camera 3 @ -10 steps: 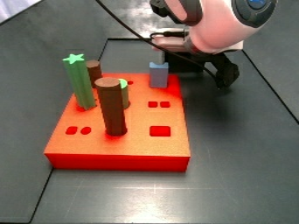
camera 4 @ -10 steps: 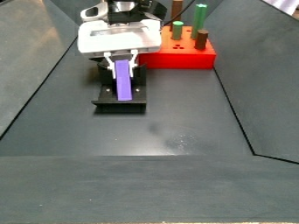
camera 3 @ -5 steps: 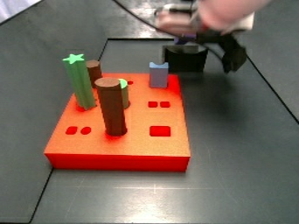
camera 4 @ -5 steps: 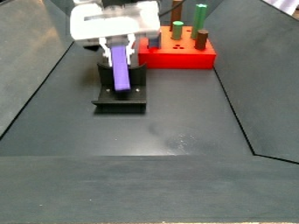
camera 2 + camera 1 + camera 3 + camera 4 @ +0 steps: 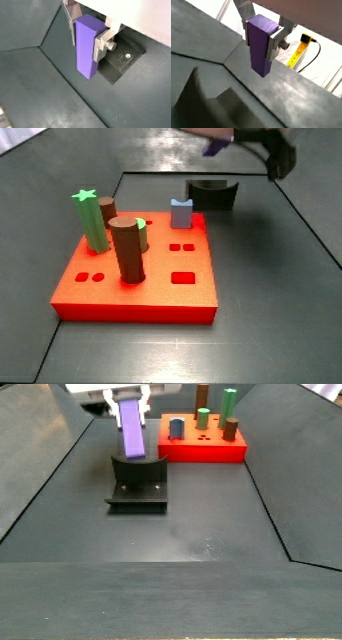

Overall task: Pick up the rectangle object. Move up. Place the rectangle object on the fixture. Regrasp the rectangle object. Move to above the board. Insert the rectangle object.
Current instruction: Move to above the board.

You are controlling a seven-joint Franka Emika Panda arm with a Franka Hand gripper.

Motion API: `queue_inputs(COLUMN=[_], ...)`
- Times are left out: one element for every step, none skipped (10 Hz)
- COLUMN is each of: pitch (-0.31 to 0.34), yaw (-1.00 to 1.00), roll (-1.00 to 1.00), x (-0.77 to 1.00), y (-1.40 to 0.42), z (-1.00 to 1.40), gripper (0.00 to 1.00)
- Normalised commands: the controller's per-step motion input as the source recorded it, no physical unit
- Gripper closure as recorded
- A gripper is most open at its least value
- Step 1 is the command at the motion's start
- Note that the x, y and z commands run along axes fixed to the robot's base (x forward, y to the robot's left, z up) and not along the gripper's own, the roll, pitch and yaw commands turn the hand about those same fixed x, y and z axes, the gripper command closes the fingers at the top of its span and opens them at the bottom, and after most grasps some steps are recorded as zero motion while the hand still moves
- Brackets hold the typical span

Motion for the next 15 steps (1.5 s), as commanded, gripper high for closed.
queue_inputs(pitch=[-0.008, -0.006, 0.009, 0.015, 0.035, 0.05, 0.062, 0.078, 0.101, 0.113, 0.129, 0.139, 0.14, -0.075, -0.092], yaw=[0.05, 0.04, 0.02, 0.01, 0.01, 0.01, 0.01, 0.02, 0.03, 0.04, 0.05, 0.07, 0.08, -0.09, -0.09], roll=[-0.03, -0.04, -0.04, -0.05, -0.06, -0.06, -0.06, -0.06, -0.06, -0.06, -0.06, -0.06, -0.06, -1.0, -1.0], x=[0.02, 0.02, 0.02, 0.02, 0.01, 0.01, 0.01, 0.01, 0.01, 0.02, 0.02, 0.03, 0.02, -0.52, -0.53], y=[0.04, 0.04, 0.03, 0.03, 0.03, 0.02, 0.02, 0.01, 0.01, 0.0, -0.01, -0.01, -0.02, -1.0, -1.0], z=[1.0, 1.0, 1.0, 1.0, 1.0, 1.0, 1.0, 1.0, 1.0, 0.89, 0.72, 0.49, 0.32, 0.07, 0.06], gripper=[1.0, 1.0, 1.0, 1.0, 1.0, 1.0, 1.0, 1.0, 1.0, 1.0, 1.0, 1.0, 1.0, 1.0, 1.0])
